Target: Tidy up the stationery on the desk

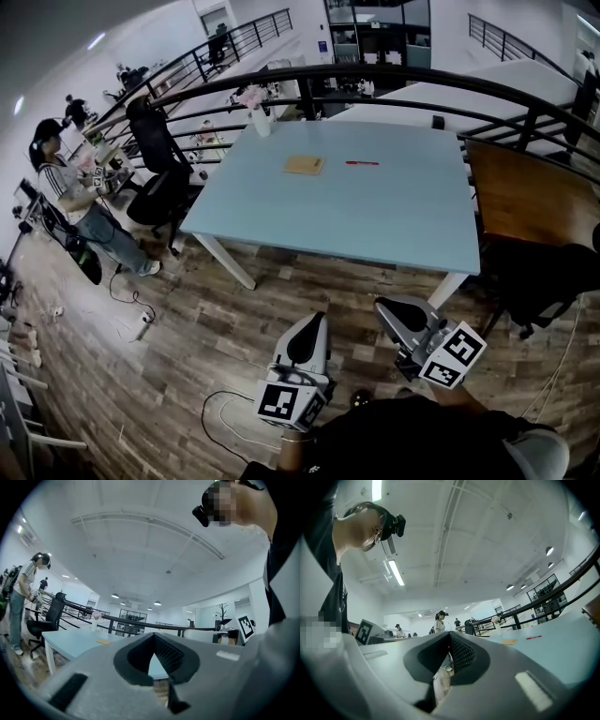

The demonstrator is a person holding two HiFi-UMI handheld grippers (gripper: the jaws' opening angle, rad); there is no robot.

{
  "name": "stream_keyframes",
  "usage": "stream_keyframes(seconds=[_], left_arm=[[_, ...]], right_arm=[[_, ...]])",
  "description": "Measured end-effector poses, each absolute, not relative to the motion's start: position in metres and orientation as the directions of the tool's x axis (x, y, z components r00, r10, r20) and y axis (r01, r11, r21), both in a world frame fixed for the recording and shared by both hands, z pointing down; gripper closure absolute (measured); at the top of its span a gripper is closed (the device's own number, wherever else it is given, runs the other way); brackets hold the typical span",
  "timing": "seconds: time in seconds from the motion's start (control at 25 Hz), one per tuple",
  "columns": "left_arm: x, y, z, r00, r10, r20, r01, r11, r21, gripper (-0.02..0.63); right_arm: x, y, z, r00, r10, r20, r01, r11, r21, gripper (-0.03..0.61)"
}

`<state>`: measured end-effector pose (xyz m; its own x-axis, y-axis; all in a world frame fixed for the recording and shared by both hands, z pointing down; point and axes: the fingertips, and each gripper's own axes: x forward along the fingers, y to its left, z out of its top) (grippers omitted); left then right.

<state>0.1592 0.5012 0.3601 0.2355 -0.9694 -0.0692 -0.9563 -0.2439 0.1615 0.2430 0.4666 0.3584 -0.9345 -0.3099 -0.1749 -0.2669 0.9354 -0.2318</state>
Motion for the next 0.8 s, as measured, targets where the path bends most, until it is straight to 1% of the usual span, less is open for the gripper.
stream_keyframes(seconds=[0.48,0.8], left_arm=[[0.154,0.488,0.369,0.248,-0.967,-0.059,-0.949,-0.254,0.187,0.615],[0.129,0.453,0.365,0.188,-0.981,-0.046,-0.964,-0.193,0.185,0.617]], right_arm=[[0.242,0.448,0.366,-0.928,-0.339,-0.157,-0.293,0.921,-0.257,0.569],[0.218,0.402,0.360,-0.943,-0.291,-0.163,-0.242,0.933,-0.265,0.571]])
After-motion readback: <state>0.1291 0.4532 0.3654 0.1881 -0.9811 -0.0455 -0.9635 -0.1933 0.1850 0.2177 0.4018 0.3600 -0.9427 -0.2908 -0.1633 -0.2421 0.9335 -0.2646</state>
